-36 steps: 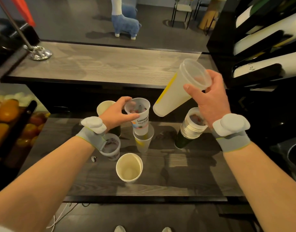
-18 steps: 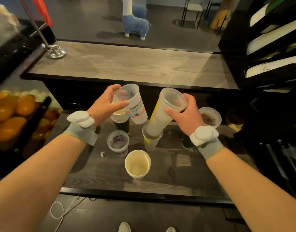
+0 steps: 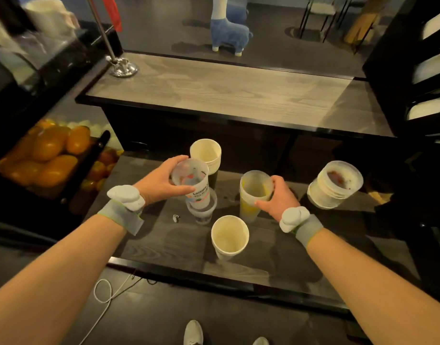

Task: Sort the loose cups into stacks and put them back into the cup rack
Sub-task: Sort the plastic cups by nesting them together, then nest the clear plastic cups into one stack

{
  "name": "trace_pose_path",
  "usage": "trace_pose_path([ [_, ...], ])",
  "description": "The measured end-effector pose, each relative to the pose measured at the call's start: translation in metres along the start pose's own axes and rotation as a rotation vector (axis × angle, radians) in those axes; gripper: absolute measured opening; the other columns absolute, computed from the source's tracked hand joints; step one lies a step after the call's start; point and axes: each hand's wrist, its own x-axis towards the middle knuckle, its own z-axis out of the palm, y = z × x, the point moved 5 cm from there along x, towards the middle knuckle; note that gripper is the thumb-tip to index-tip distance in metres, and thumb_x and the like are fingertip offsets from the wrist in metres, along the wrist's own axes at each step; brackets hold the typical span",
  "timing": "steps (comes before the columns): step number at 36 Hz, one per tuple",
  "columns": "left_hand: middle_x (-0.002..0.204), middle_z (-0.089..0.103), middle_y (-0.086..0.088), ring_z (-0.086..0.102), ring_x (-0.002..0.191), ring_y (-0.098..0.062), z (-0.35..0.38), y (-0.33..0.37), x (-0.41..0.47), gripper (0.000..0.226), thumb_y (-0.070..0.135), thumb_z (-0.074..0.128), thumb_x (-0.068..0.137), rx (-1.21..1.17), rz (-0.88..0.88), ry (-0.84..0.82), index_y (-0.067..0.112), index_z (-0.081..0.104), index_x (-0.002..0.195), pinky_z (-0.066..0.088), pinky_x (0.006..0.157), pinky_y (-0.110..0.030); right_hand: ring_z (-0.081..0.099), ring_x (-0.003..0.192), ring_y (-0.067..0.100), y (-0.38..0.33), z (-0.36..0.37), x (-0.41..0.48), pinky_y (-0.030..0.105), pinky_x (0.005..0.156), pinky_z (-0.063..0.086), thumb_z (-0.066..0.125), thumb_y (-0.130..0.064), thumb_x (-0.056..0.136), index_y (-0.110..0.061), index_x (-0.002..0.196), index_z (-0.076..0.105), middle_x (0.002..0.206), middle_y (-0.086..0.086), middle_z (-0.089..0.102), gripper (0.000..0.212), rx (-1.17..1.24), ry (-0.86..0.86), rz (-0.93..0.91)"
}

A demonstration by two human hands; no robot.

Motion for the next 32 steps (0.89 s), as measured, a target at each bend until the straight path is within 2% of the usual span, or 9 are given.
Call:
trace_pose_path([
  [2, 0.151, 0.041, 0.002, 0.046, 0.134, -0.017, 0.004, -0.008, -0.003, 0.092, 0.034, 0.083, 0.076, 0.032, -0.015, -0.009, 0.027, 0.029, 0.151, 0.044, 0.111, -0.042, 0.053, 0.096, 0.013, 0.004, 0.006, 0.000, 0.026, 0.076, 0.042, 0.086, -0.028, 0.071, -0.014, 0.131, 0.043, 0.113, -0.001, 0.053, 0.075, -0.015, -0.012, 0.021],
  [5, 0.150, 0.040, 0.002, 0.045, 0.134, -0.015, 0.011, -0.017, -0.005, 0.087, 0.038, 0.084, 0.074, 0.096, 0.001, -0.006, 0.032, 0.033, 0.144, 0.044, 0.110, -0.037, 0.055, 0.100, 0.014, 0.006, 0.014, 0.001, 0.024, 0.076, 0.042, 0.086, -0.022, 0.071, -0.012, 0.132, 0.044, 0.116, 0.000, 0.055, 0.074, -0.008, -0.030, 0.023],
  [8, 0.153, 0.035, 0.001, 0.042, 0.136, -0.017, 0.019, -0.026, -0.005, 0.093, 0.041, 0.083, 0.076, 0.220, 0.006, -0.016, 0.028, 0.029, 0.150, 0.041, 0.106, -0.031, 0.055, 0.101, 0.012, 0.006, 0.017, 0.000, 0.025, 0.078, 0.044, 0.087, -0.027, 0.069, -0.014, 0.134, 0.043, 0.118, -0.002, 0.055, 0.079, -0.002, -0.035, 0.022],
  [11, 0.153, 0.034, -0.001, 0.040, 0.137, -0.020, 0.030, -0.034, -0.004, 0.096, 0.042, 0.083, 0.076, 0.339, 0.001, -0.077, 0.021, 0.028, 0.152, 0.040, 0.108, -0.033, 0.054, 0.103, 0.013, 0.008, 0.019, 0.000, 0.027, 0.080, 0.045, 0.088, -0.031, 0.067, -0.015, 0.137, 0.041, 0.122, -0.001, 0.055, 0.086, -0.008, -0.045, 0.037],
  [15, 0.146, 0.041, -0.001, 0.044, 0.134, -0.021, 0.043, -0.043, -0.001, 0.094, 0.047, 0.084, 0.072, 0.405, -0.020, -0.132, 0.019, 0.035, 0.148, 0.044, 0.109, -0.041, 0.056, 0.111, 0.018, 0.013, 0.018, 0.000, 0.030, 0.084, 0.048, 0.088, -0.033, 0.066, -0.016, 0.140, 0.038, 0.128, 0.002, 0.054, 0.091, -0.037, -0.041, 0.075],
  [20, 0.151, 0.038, -0.005, 0.044, 0.136, -0.025, 0.053, -0.044, 0.004, 0.097, 0.045, 0.080, 0.078, 0.396, -0.048, -0.117, 0.018, 0.025, 0.154, 0.044, 0.110, -0.043, 0.057, 0.113, 0.022, 0.015, 0.015, 0.003, 0.038, 0.091, 0.052, 0.087, -0.034, 0.068, -0.016, 0.137, 0.039, 0.128, 0.002, 0.055, 0.086, -0.091, -0.046, 0.083],
  [23, 0.155, 0.035, -0.006, 0.041, 0.139, -0.025, 0.056, -0.042, 0.010, 0.102, 0.047, 0.079, 0.078, 0.414, -0.074, -0.109, 0.016, 0.020, 0.156, 0.043, 0.110, -0.042, 0.055, 0.119, 0.026, 0.016, 0.013, 0.004, 0.039, 0.093, 0.052, 0.086, -0.038, 0.068, -0.013, 0.144, 0.032, 0.134, 0.006, 0.052, 0.097, -0.132, -0.057, 0.116],
  [27, 0.158, 0.029, -0.005, 0.037, 0.142, -0.025, 0.055, -0.032, 0.010, 0.108, 0.049, 0.079, 0.077, 0.426, -0.079, -0.122, 0.015, 0.015, 0.157, 0.048, 0.104, -0.038, 0.042, 0.136, 0.030, 0.014, 0.007, 0.000, 0.043, 0.103, 0.046, 0.085, -0.042, 0.069, -0.015, 0.156, 0.009, 0.154, 0.008, 0.035, 0.119, -0.144, -0.048, 0.154],
  [32, 0.153, 0.037, -0.003, 0.041, 0.139, -0.022, 0.040, 0.002, 0.007, 0.078, 0.043, 0.072, 0.086, 0.501, 0.079, -0.029, 0.019, 0.035, 0.149, 0.039, 0.113, -0.039, 0.036, 0.141, 0.026, 0.004, -0.010, -0.012, 0.045, 0.109, 0.041, 0.083, -0.047, 0.070, -0.021, 0.156, 0.012, 0.158, 0.005, 0.029, 0.115, -0.090, -0.060, 0.085],
])
